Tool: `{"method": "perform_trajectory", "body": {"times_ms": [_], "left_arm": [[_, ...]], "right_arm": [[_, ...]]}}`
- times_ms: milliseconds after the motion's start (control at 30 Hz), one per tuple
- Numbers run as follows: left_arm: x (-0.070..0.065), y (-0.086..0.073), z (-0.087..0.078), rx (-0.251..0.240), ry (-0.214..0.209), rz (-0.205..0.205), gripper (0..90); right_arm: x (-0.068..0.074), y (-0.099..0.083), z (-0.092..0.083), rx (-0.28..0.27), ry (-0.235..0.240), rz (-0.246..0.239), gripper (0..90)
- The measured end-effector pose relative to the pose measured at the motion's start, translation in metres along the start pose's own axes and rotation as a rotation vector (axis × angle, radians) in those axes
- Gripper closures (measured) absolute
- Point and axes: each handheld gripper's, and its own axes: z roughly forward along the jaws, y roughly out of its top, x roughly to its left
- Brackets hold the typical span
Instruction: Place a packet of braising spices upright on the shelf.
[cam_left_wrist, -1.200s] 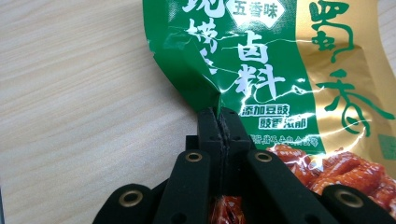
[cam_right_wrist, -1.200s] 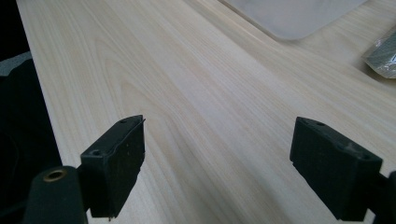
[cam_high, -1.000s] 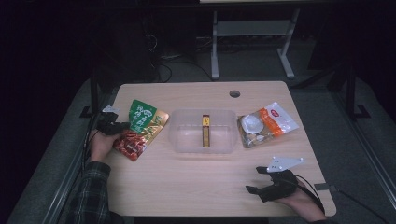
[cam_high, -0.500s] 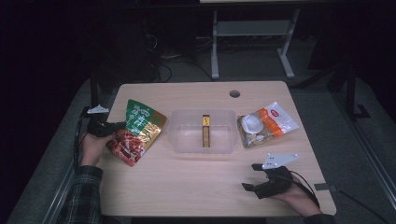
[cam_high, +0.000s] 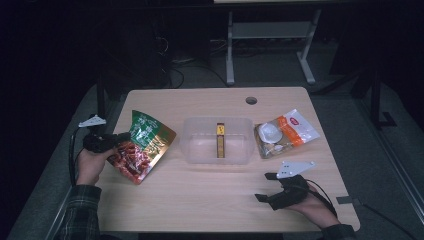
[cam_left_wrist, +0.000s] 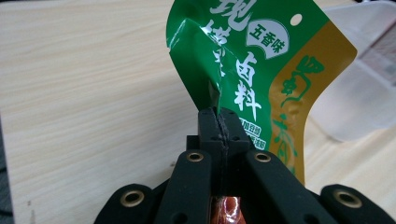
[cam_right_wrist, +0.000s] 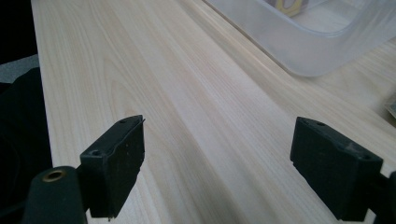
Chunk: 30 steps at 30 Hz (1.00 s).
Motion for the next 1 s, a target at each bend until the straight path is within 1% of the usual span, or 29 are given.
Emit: {"method": "perform_trajectory", "body": {"times_ms": [167,300,367,567,600,733,767,800,867,900,1000], "left_arm": [[-0.014,0.003,-0.009,-0.049,-0.048,-0.004,90.0],[-0.029,0.007,-0.013,-0.056,-0.079,0.015,90.0],[-0.036,0.008,-0.014,-0.057,-0.099,0.028,90.0],[-0.055,0.011,-0.018,-0.082,-0.154,0.034,90.0],[-0.059,0.012,-0.018,-0.091,-0.165,0.036,90.0],[-0.075,0.014,-0.017,-0.102,-0.195,0.053,90.0],[-0.080,0.015,-0.016,-0.105,-0.202,0.051,90.0],[-0.085,0.015,-0.015,-0.104,-0.210,0.063,90.0],[-0.093,0.015,-0.012,-0.106,-0.229,0.068,90.0],[-0.098,0.015,-0.011,-0.104,-0.244,0.077,90.0],[-0.106,0.016,-0.007,-0.108,-0.271,0.080,90.0]], "right_arm": [[0.001,0.002,0.001,-0.009,0.008,0.003,16.9],[0.002,0.005,0.001,-0.017,0.016,0.017,16.7],[0.001,0.005,0.001,-0.025,0.015,0.009,16.7],[0.003,0.007,0.001,-0.031,0.016,0.018,16.6],[0.003,0.007,0.002,-0.038,0.016,0.013,16.3],[0.007,0.012,0.003,-0.056,0.021,0.024,14.1],[0.007,0.013,0.003,-0.064,0.029,0.015,14.1],[0.008,0.015,0.002,-0.071,0.034,0.015,14.1],[0.009,0.020,0.004,-0.088,0.046,0.015,14.1],[0.010,0.022,0.005,-0.093,0.053,0.017,14.0],[0.012,0.028,0.009,-0.104,0.064,0.009,14.1]]}}
